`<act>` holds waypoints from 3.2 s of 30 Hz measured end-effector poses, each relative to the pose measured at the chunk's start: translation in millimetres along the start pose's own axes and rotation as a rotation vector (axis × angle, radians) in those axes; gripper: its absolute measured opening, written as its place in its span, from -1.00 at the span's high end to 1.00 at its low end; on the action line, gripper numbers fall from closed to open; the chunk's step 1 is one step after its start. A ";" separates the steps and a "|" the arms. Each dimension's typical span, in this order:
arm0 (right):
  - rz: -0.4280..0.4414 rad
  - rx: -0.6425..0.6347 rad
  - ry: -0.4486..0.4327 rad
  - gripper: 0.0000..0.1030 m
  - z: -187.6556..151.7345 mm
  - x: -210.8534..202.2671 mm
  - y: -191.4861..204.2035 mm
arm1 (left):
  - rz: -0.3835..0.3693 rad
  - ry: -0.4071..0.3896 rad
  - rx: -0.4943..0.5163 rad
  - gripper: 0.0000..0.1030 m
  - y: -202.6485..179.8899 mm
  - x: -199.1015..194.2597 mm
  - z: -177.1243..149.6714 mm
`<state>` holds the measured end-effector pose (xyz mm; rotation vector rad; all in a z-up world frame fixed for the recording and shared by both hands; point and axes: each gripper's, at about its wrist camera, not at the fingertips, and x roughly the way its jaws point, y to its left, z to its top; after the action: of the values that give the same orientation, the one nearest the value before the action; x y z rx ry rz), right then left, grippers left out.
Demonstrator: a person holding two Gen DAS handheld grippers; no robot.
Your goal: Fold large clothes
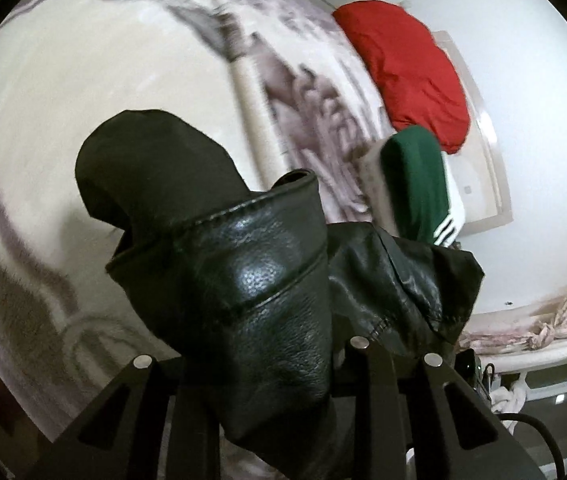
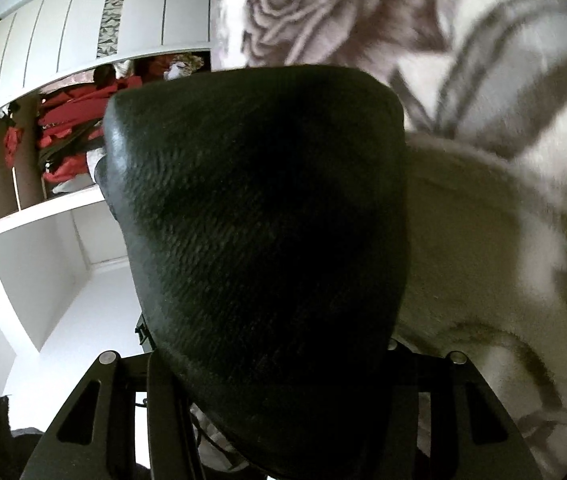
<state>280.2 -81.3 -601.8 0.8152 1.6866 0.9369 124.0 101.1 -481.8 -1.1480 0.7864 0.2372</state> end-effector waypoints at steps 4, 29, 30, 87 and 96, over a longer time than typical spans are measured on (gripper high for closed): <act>-0.010 -0.029 -0.031 -0.01 16.5 -22.8 39.2 | -0.033 -0.008 0.051 0.58 -37.5 1.9 21.4; -0.104 -0.237 -0.197 -0.02 469.0 -206.8 165.4 | -0.207 -0.015 0.347 0.57 -305.6 333.7 238.0; -0.124 -0.205 -0.176 -0.02 488.7 -204.6 148.5 | -0.165 0.018 0.366 0.56 -300.2 355.7 237.6; -1.226 -0.338 -1.047 -0.86 -215.2 -238.2 514.1 | 0.243 -0.187 1.050 -0.81 -439.0 -145.2 47.7; -1.199 -0.374 -1.094 -0.87 -283.2 -250.5 553.3 | 0.254 -0.203 1.053 -0.81 -439.4 -188.0 34.5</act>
<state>122.9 -92.2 49.5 -0.0809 0.6975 -0.1093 245.0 -12.4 -32.3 -0.0297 0.7215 0.1120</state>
